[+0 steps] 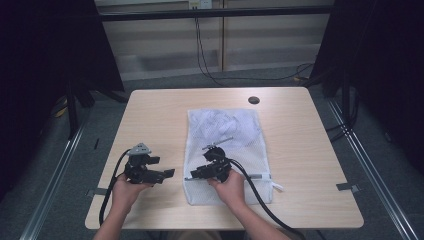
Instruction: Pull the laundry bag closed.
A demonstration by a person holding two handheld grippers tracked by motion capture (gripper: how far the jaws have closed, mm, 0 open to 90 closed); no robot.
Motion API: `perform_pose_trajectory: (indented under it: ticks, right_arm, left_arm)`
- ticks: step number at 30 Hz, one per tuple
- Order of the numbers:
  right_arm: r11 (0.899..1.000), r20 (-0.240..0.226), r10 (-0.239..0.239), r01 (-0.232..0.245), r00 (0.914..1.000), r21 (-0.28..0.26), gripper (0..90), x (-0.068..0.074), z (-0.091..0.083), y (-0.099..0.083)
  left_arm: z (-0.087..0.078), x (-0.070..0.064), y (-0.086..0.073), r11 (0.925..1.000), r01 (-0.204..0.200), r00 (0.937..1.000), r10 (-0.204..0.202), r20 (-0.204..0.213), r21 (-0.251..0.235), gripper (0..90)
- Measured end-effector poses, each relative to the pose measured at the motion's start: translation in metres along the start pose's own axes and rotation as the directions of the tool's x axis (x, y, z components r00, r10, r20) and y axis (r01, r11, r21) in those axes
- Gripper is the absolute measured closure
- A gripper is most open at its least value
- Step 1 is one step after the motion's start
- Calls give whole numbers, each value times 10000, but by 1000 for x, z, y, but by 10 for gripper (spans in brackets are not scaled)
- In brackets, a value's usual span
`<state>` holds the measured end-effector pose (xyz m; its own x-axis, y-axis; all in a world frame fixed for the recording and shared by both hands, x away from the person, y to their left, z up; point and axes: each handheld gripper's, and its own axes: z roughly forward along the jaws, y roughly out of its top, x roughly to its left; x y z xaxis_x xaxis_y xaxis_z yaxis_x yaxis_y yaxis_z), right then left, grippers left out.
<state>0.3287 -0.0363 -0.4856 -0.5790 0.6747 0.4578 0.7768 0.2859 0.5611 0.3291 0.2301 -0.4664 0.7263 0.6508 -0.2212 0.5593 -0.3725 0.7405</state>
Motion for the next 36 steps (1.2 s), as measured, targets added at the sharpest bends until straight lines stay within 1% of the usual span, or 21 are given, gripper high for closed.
perform_pose_trajectory:
  ticks: [3, 5, 7, 10, 11, 13, 14, 15, 16, 18, 20, 23, 24, 26, 27, 30, 31, 34, 36]
  right_arm:
    - [10000, -151, -11, 12, 9999, 75, 686, 0, 3, 0]
    - [9998, -146, 51, -48, 9999, 172, 687, 1, 5, 1]
    - [9998, -206, 110, -107, 9997, 169, 688, 1, 7, 1]
    - [9997, -243, 96, -90, 9997, 212, 697, 2, 10, 2]
    - [9995, -174, 178, -174, 9997, 261, 694, 3, 10, 3]
    - [9995, -122, 156, -152, 9998, 279, 693, 3, 12, 3]
    - [9993, -181, 258, -253, 9995, 290, 693, 3, 13, 3]
    - [9992, -189, 196, -190, 9996, 342, 693, 3, 14, 3]
    - [9989, -219, 263, -254, 9994, 389, 699, 4, 15, 3]
    - [9990, -276, 241, -231, 9993, 385, 707, 4, 16, 3]
    - [9992, -323, 228, -217, 9992, 347, 740, 5, 16, 4]
    - [9995, -448, 202, -191, 9988, 245, 757, 6, 16, 5]
    - [9993, -572, 295, -282, 9979, 235, 771, 8, 16, 6]
    - [9994, -565, 251, -238, 9981, 246, 775, 8, 16, 6]
    - [9991, -595, 266, -246, 9979, 345, 779, 9, 17, 7]
    - [9987, -510, 246, -223, 9984, 454, 794, 10, 19, 7]
    - [9980, -447, 347, -322, 9984, 552, 804, 10, 21, 7]
    - [9981, -521, 326, -297, 9981, 543, 822, 9, 23, 7]
    - [9976, -478, 389, -361, 9981, 592, 827, 9, 24, 7]
  left_arm:
    - [0, 0, 0, 10000, 79, 10000, -80, 22, 32, 152]
    - [-1, 0, 0, 9999, 106, 9999, -106, 67, 71, 157]
    - [-1, 0, -1, 10000, 61, 10000, -61, -10, 75, 158]
    - [-2, 1, -1, 9999, 121, 9999, -122, 66, 58, 161]
    - [-2, 1, -1, 9999, 126, 9999, -127, 74, 41, 162]
    - [-2, 1, -2, 9998, 215, 9997, -216, 68, 16, 163]
    - [-2, 2, -3, 9999, 144, 9999, -144, 37, 76, 162]
    - [-2, 2, -3, 9998, 184, 9998, -185, 35, 77, 161]
    - [-3, 2, -3, 9998, 196, 9998, -196, 38, 58, 161]
    - [-3, 2, -3, 9998, 175, 9998, -175, 18, 30, 161]
    - [-4, 2, -3, 9997, 230, 9997, -230, 35, -11, 161]
    - [-4, 2, -4, 9996, 266, 9996, -266, 54, 17, 162]
    - [-4, 2, -4, 9996, 276, 9996, -276, 38, 27, 163]
    - [-4, 2, -4, 9995, 300, 9995, -300, 48, 24, 163]
    - [-4, 2, -4, 9995, 306, 9995, -306, 47, 26, 164]
    - [-4, 2, -4, 9995, 319, 9995, -319, 46, 28, 167]
    - [-4, 2, -4, 9995, 318, 9995, -318, 42, 35, 167]
    - [-3, 3, -4, 9995, 287, 9995, -288, 91, 122, 168]
    - [-2, 2, -4, 9994, 301, 9995, -303, 123, 159, 171]
